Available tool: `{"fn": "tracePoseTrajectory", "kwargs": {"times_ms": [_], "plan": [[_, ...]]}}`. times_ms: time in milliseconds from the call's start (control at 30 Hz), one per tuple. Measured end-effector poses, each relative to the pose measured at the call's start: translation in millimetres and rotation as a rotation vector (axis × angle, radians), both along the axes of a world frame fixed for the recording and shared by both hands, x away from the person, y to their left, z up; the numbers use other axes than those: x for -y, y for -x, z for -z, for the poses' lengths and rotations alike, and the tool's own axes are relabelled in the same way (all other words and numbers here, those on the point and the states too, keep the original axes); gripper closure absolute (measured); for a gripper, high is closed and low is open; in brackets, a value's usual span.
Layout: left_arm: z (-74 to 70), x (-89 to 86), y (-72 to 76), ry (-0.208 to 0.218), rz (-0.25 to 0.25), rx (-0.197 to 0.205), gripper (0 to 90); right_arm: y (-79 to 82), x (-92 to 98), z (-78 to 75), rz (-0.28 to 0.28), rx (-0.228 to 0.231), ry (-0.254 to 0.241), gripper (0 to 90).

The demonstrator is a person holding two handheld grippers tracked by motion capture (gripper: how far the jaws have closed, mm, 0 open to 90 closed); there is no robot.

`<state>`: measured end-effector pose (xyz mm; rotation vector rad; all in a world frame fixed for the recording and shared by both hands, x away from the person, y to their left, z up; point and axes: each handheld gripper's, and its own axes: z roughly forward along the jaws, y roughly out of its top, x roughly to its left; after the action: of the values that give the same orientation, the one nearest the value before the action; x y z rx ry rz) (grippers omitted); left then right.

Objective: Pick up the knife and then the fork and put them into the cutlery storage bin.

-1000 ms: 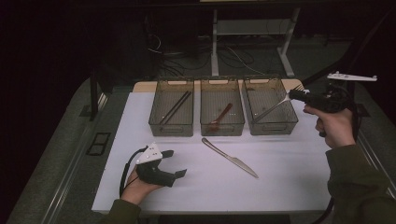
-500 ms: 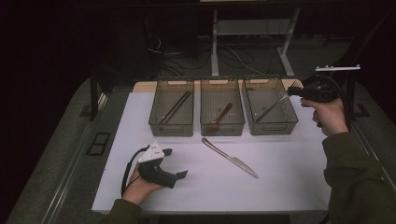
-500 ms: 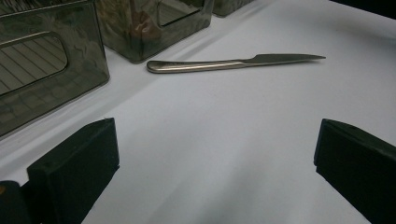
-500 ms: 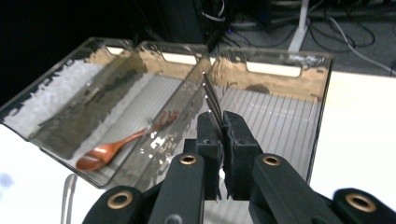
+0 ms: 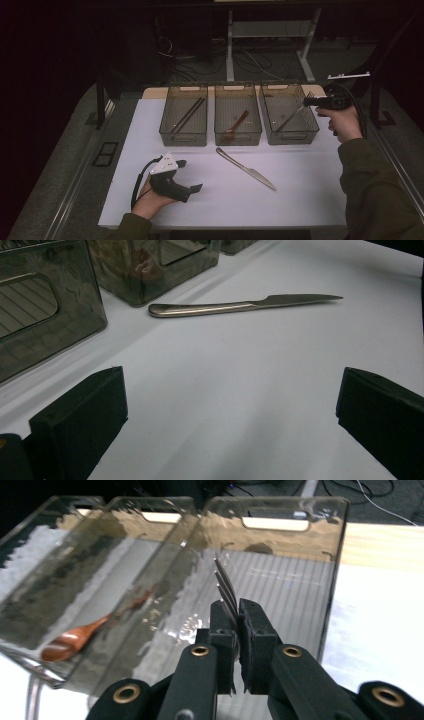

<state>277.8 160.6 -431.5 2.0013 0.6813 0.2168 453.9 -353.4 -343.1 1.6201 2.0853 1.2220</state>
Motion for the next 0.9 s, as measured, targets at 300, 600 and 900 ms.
{"fn": "tracePoseTrajectory", "kwargs": {"times_ms": [300, 600, 900], "plan": [[0.1, 1.1, -0.2, 0.001, 0.001, 0.002, 0.0, -13.5, 1.2, 16.6, 0.046, -0.025, 0.069, 72.8], [-0.3, 0.3, -0.3, -0.002, 0.000, 0.006, 0.0, -13.4, 9.1, 19.5, 0.113, 0.022, 0.144, 45.2], [0.1, 0.5, -0.4, -0.003, -0.001, 0.006, 0.0, -2.8, 17.9, 19.4, 0.116, 0.047, 0.119, 34.2]]}}
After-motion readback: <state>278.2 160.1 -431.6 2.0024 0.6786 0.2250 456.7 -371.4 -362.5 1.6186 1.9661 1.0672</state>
